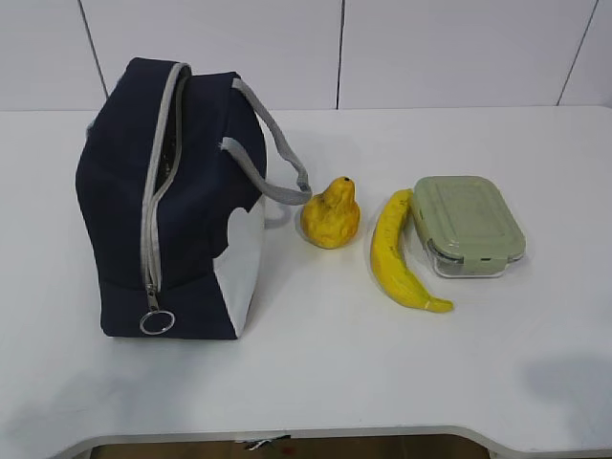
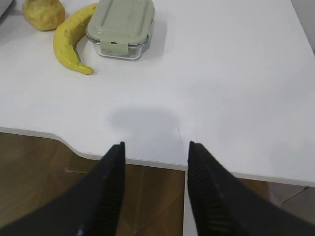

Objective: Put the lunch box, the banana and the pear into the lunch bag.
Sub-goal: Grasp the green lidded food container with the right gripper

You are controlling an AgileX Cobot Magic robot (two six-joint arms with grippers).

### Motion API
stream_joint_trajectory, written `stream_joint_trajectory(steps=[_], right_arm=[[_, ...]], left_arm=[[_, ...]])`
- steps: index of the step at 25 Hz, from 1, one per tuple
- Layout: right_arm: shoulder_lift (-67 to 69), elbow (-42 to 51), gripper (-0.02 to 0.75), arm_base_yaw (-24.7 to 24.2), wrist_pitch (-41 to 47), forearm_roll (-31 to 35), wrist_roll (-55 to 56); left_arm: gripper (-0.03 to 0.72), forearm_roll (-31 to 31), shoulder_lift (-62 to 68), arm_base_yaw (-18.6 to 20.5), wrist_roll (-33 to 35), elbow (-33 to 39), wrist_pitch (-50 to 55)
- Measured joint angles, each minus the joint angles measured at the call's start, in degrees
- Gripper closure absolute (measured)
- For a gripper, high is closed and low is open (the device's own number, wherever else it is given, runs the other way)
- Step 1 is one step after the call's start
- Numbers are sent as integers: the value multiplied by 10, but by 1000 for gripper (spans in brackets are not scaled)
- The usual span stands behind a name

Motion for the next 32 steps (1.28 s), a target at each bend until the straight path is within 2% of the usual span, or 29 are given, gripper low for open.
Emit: stream_joint_trajectory(steps=[17,20,25,29,32], right_arm=[[3,-4,384,0,-1,8,8],[43,-6,384,0,-1,38,33],[141,-15,377,0,2,150,48],[211,-26,291,0,2,241,49],[259,-36,212,0,0,284,49]], left_arm=[[452,0,0,0,0,0,0],[452,0,0,0,0,0,0],[452,0,0,0,0,0,0],[452,0,0,0,0,0,0],[452,0,0,0,0,0,0]])
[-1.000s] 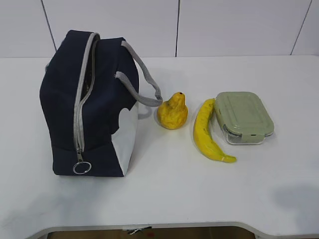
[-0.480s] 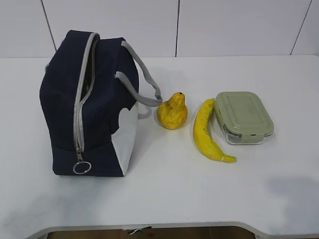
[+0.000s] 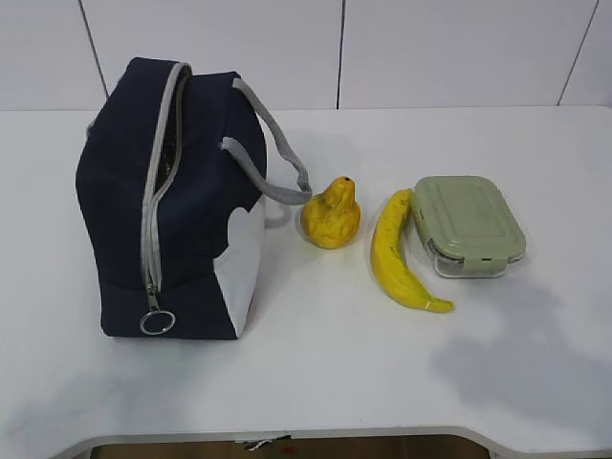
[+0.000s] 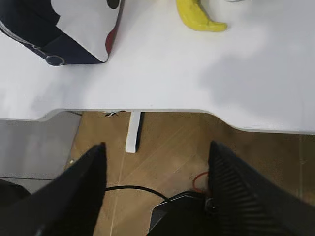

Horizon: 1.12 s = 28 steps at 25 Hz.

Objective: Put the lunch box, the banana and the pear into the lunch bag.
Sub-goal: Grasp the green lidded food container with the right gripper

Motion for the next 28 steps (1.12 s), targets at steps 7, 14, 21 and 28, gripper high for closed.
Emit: stream_joint_trajectory(steps=[7,14,21,28], right_arm=[[104,-40,183,0,-5,23,-6],[252,-116,182,0,36,51,-67],[405,-213,183,0,38,53,-117],[486,-289,186,0,38,55,-145]], left_arm=[[452,0,0,0,0,0,0],[452,0,0,0,0,0,0],[451,0,0,0,0,0,0],[449,0,0,0,0,0,0]])
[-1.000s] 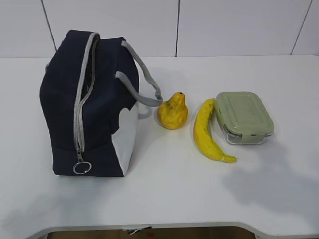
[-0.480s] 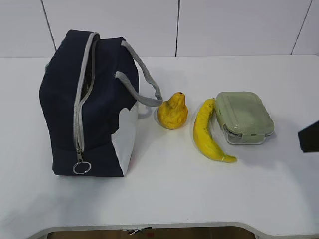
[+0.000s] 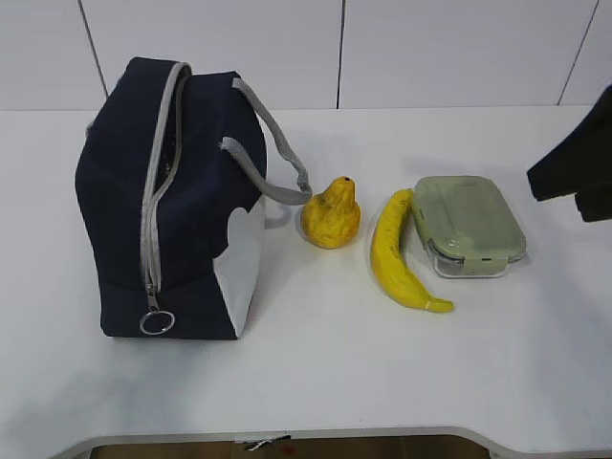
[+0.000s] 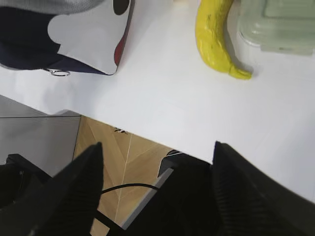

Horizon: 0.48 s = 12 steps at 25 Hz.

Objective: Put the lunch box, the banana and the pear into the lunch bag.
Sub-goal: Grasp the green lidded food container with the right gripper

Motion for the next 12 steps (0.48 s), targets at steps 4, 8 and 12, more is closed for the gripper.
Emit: stream_joint_trajectory(steps=[4,8,12], right_arm=[[48,-33,186,0,0,5,-6],[103,-57,186,0,-1,23,-31],[152,-63,188,-8,-2,49,-57]], left_arm=[[449,0,0,0,0,0,0],[449,0,0,0,0,0,0],[449,0,0,0,0,0,0]])
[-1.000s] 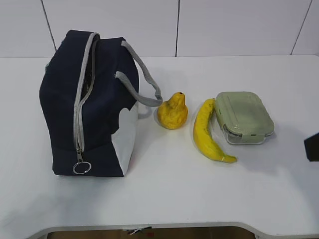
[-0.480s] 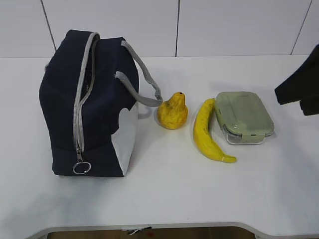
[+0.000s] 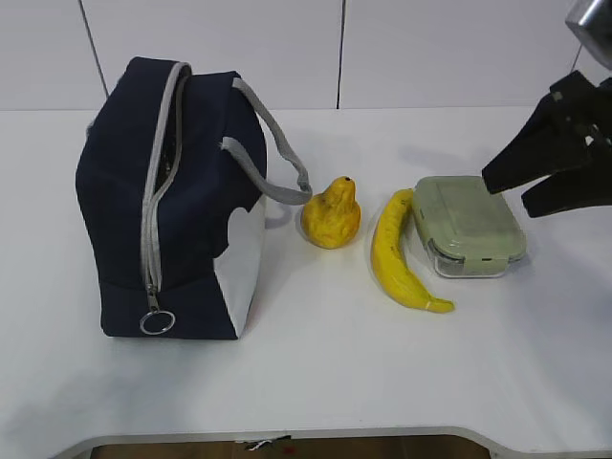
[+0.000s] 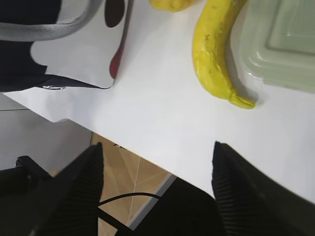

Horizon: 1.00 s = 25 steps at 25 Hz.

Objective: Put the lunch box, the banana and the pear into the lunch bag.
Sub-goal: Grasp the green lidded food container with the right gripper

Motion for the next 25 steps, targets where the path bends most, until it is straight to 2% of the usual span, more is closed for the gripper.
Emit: stream_joint_trajectory(steps=[9,18,25], right_arm=[[34,0,193,-57,-2,4,-56],[71,-1,193,-136,-4,15,-95],[128,-35,206,-149,-7,34,-125]], left_arm=[[449,0,0,0,0,0,0],[449,0,0,0,0,0,0],[449,0,0,0,0,0,0]])
